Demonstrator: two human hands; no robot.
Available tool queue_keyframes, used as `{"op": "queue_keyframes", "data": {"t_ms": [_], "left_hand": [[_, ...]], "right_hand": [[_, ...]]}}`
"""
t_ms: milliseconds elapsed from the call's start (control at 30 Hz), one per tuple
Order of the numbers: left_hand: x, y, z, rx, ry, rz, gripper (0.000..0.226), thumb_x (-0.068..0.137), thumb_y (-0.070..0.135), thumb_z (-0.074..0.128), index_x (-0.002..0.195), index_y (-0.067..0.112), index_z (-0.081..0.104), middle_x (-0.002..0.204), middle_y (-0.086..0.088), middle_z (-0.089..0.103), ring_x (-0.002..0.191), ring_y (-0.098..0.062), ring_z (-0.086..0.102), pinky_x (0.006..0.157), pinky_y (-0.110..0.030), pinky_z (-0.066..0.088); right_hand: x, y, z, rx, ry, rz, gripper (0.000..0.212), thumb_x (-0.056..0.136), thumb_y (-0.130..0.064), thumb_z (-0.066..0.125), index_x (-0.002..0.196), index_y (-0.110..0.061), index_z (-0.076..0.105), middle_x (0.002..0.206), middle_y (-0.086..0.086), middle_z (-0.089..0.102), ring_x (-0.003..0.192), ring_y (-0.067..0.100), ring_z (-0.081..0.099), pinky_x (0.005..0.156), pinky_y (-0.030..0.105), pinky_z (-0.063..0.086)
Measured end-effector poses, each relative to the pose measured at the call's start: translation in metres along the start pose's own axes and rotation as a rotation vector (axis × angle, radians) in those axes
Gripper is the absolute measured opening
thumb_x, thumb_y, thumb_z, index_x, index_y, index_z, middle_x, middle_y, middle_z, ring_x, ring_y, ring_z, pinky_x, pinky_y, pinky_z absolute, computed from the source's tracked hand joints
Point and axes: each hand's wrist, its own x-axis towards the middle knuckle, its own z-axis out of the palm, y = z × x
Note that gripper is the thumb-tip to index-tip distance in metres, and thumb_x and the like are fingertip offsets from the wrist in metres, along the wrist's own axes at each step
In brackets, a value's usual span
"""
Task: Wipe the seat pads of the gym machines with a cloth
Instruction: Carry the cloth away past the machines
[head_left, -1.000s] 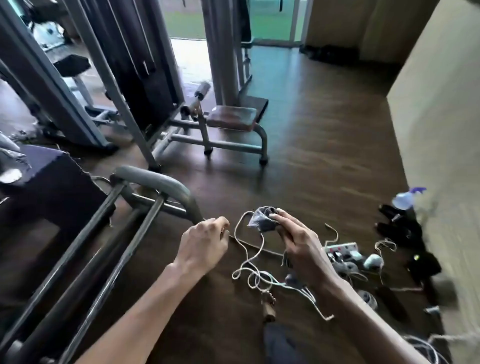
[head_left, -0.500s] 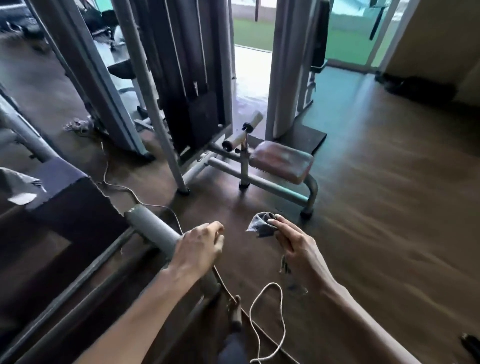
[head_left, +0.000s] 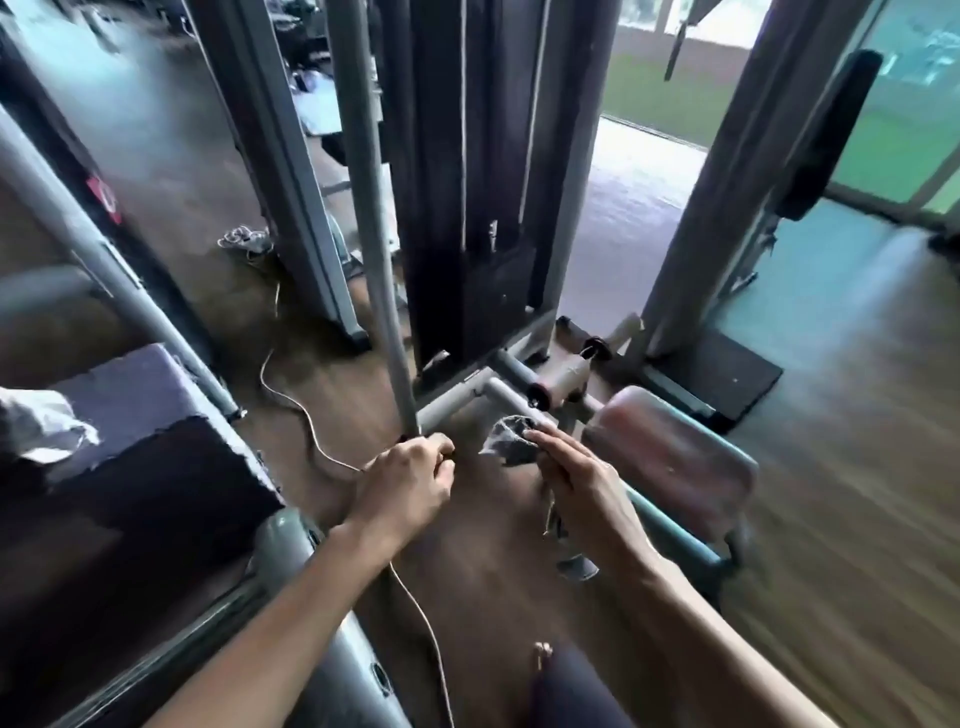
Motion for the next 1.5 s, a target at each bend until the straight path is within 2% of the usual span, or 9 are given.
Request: {"op": "queue_keyframes", "data": {"t_ms": [100,233,333,600,800,1100,1233,1400,1500], "left_hand": [[0.071,-0.017,-0.002,-0.005,0.032,-0.105,0.027,0.096,0.034,0.05,0.119,0.031,0.063,0.122,0.006,0.067,0.114,-0.021,0.061,0.089,-0.032,0.047],[0.149,-0.044,-0.015,-0.035,0.074,-0.256,0.022,0.095,0.029,0.053,0.114,0.026,0.065,0.116,0.002,0.07,0.108,-0.024,0.064,0.085,-0.033,0.05],[0.186,-0.072,-0.036,-0.041,0.141,-0.401,0.021,0.093,0.027,0.054,0.111,0.026,0.065,0.11,0.004,0.071,0.103,-0.024,0.066,0.079,-0.033,0.05],[0.229,-0.178,-0.081,-0.074,0.242,-0.789,0.024,0.097,0.03,0.049,0.115,0.026,0.064,0.113,0.0,0.069,0.106,-0.026,0.064,0.082,-0.033,0.049],[0.252,-0.293,-0.102,-0.144,0.33,-0.976,0.03,0.098,0.033,0.048,0.123,0.024,0.062,0.12,-0.002,0.068,0.113,-0.025,0.062,0.089,-0.034,0.048],[0.276,-0.439,-0.155,-0.068,0.401,-1.144,0.018,0.097,0.028,0.045,0.102,0.018,0.059,0.103,-0.007,0.07,0.1,-0.029,0.067,0.074,-0.033,0.049],[0.292,-0.494,-0.15,-0.121,0.411,-1.242,0.027,0.099,0.028,0.045,0.118,0.02,0.062,0.115,-0.003,0.069,0.109,-0.023,0.064,0.086,-0.033,0.05],[0.328,-0.564,-0.133,-0.213,0.489,-1.411,0.024,0.097,0.028,0.052,0.116,0.02,0.064,0.112,-0.001,0.072,0.104,-0.02,0.067,0.085,-0.034,0.055],[0.353,-0.602,-0.122,-0.279,0.531,-1.55,0.024,0.096,0.027,0.054,0.115,0.018,0.064,0.11,-0.004,0.072,0.102,-0.024,0.067,0.087,-0.038,0.054]], "right_hand": [[0.088,0.019,0.017,0.032,-0.069,-0.063,0.03,0.1,-0.019,0.056,0.127,-0.026,0.066,0.142,-0.02,0.051,0.118,-0.021,0.047,0.095,0.002,0.039],[0.212,0.026,0.046,0.055,-0.256,-0.185,0.032,0.099,-0.025,0.055,0.128,-0.023,0.065,0.144,-0.011,0.053,0.132,-0.003,0.046,0.113,0.026,0.038],[0.288,0.005,0.076,0.073,-0.372,-0.25,0.029,0.1,-0.017,0.056,0.127,-0.02,0.067,0.142,-0.014,0.052,0.127,-0.009,0.046,0.107,0.007,0.031],[0.427,-0.066,0.208,0.155,-0.696,-0.481,0.032,0.1,-0.011,0.055,0.128,-0.02,0.066,0.135,-0.023,0.051,0.124,-0.016,0.043,0.101,0.0,0.03],[0.49,-0.139,0.338,0.138,-0.84,-0.583,0.031,0.099,-0.015,0.054,0.127,-0.013,0.067,0.14,-0.004,0.056,0.123,0.013,0.059,0.103,0.032,0.048],[0.542,-0.26,0.49,0.002,-1.015,-0.746,0.031,0.101,-0.017,0.053,0.13,-0.023,0.064,0.139,-0.005,0.059,0.123,0.017,0.058,0.1,0.024,0.044],[0.561,-0.287,0.564,-0.043,-1.115,-0.765,0.033,0.103,-0.02,0.049,0.134,-0.025,0.061,0.139,-0.001,0.059,0.121,0.023,0.059,0.098,0.031,0.046],[0.59,-0.311,0.658,-0.073,-1.278,-0.84,0.033,0.102,-0.018,0.05,0.133,-0.022,0.062,0.14,-0.003,0.059,0.125,0.018,0.055,0.093,0.013,0.035],[0.611,-0.32,0.718,-0.078,-1.359,-0.908,0.033,0.102,-0.015,0.051,0.132,-0.018,0.063,0.137,0.003,0.061,0.123,0.023,0.059,0.097,0.022,0.041]]}}
